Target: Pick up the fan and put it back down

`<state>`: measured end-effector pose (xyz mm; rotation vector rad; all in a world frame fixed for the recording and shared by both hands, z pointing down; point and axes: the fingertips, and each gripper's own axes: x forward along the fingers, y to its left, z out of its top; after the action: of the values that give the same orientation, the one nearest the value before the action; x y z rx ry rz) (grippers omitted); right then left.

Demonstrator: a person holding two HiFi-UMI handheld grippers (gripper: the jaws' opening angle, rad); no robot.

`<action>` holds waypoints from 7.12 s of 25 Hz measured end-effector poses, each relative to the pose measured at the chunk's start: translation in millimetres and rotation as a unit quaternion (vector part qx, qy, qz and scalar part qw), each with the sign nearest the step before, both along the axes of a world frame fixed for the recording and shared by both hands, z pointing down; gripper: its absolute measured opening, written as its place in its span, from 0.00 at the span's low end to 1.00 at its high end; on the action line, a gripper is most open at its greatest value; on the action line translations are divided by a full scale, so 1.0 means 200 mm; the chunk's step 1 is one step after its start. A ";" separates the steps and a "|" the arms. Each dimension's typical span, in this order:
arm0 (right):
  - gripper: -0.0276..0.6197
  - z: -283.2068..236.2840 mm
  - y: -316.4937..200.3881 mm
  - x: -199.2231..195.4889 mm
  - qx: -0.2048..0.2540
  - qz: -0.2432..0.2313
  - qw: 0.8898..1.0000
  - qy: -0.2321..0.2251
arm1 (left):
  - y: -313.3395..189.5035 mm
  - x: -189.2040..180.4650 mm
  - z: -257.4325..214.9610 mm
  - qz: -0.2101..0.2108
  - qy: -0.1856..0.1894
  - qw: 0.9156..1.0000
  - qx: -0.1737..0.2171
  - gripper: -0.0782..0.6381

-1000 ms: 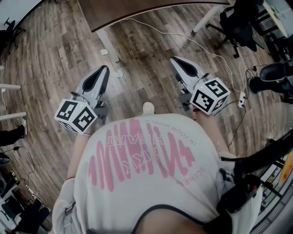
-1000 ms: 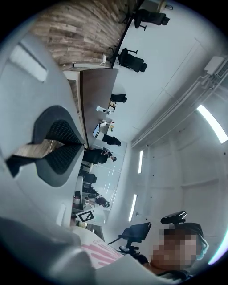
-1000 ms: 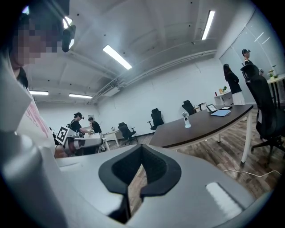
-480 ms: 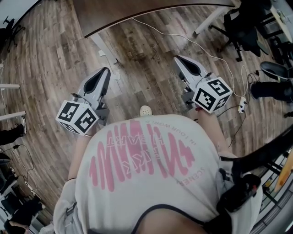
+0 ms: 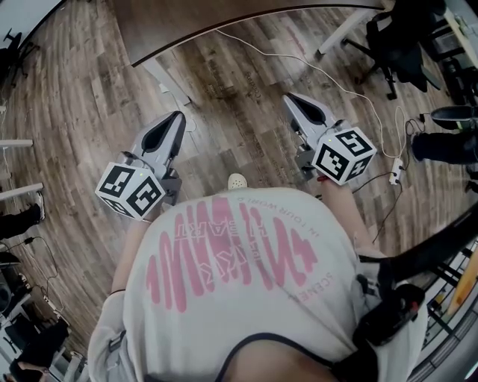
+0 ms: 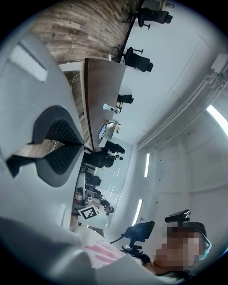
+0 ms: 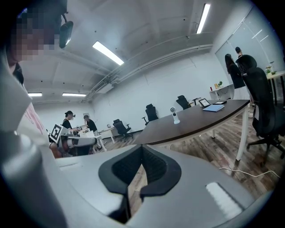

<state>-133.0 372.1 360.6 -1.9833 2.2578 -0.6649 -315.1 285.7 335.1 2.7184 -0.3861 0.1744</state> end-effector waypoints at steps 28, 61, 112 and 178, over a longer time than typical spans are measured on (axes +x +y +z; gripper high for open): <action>0.05 -0.10 -0.07 0.27 0.021 0.033 0.999 0.016 | -0.15 0.08 -0.05 -0.018 0.004 1.000 0.019 0.14; 0.05 -0.13 -1.19 0.87 -0.011 0.103 0.994 0.021 | -1.46 0.96 -0.12 0.088 0.030 0.996 0.012 0.14; 0.05 -0.01 -2.26 1.25 -0.045 -0.001 0.999 0.024 | -2.33 1.26 -0.05 -0.005 0.032 0.999 -0.007 0.14; 0.41 0.49 -3.09 1.38 -0.026 -0.316 0.946 0.072 | -2.13 1.25 0.17 -0.308 -0.056 0.947 -0.070 0.14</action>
<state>142.0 -245.4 458.8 -1.3299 3.0164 -0.6317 -65.3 -140.1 368.8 2.3224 -1.1780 0.1710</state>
